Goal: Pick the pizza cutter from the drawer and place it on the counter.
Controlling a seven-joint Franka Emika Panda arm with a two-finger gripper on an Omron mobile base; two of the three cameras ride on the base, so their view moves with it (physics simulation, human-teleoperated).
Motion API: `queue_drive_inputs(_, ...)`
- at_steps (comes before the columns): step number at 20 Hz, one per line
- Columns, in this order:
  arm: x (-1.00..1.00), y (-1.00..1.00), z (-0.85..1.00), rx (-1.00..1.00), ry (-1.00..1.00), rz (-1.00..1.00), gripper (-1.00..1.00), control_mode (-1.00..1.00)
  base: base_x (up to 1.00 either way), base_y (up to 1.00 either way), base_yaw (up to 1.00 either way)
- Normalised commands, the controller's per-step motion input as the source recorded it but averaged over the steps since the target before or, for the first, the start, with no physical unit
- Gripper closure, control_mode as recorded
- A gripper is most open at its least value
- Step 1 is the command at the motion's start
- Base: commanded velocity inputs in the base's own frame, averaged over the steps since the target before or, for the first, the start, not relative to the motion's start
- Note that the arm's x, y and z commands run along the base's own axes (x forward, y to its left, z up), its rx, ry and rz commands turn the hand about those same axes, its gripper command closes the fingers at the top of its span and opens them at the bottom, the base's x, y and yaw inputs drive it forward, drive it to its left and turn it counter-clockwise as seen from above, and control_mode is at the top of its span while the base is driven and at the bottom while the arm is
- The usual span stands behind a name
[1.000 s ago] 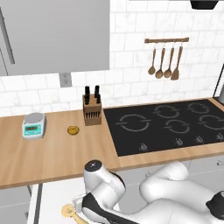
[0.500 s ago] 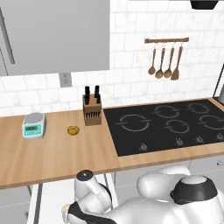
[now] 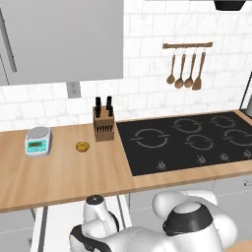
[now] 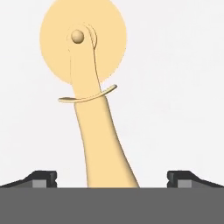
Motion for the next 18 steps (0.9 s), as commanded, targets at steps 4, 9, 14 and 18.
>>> queue_drive_inputs(4,0.0,0.04,-0.43,0.0,0.01,0.05,-1.0,-1.0,0.0,0.0,0.0)
queue_drive_inputs(9,0.0,0.17,-0.36,0.0,0.04,0.04,-1.0,-1.0,0.0,0.0,0.0)
queue_drive_inputs(14,0.0,0.02,-0.01,0.0,0.0,0.01,1.0,-1.0,0.0,0.0,0.0)
queue_drive_inputs(18,0.0,0.0,0.0,0.0,0.0,0.0,1.0,-1.0,0.0,0.0,0.0)
